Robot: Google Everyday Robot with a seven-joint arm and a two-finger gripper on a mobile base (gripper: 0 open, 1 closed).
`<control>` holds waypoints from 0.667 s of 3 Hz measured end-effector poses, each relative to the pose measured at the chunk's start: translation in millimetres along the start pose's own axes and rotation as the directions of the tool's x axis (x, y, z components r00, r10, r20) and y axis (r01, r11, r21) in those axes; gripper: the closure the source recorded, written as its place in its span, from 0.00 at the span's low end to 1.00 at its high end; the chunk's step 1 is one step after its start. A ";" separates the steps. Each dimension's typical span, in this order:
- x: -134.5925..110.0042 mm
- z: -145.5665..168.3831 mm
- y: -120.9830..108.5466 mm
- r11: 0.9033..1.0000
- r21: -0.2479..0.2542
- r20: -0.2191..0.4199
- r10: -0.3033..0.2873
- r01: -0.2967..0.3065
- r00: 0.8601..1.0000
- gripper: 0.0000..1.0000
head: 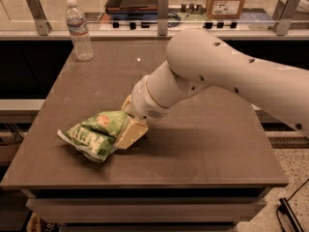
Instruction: Move green jalapeno chip bag near water bottle
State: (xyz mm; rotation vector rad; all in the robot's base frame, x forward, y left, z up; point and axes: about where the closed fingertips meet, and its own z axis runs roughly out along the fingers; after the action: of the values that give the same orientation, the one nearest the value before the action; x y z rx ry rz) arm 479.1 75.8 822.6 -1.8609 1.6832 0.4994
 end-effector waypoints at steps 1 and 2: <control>-0.5 -0.6 -0.1 1.000 0.000 0.000 0.000 0.000 1.000 1.00; -2.9 -9.7 -21.0 0.999 0.036 0.008 0.016 -0.017 1.000 1.00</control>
Offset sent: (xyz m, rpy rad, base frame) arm 0.0549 -0.0112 0.0309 0.0400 -0.0406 -0.0977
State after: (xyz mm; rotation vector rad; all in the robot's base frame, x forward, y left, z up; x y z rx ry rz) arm 498.3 72.7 835.3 -1.8189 1.6931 0.4786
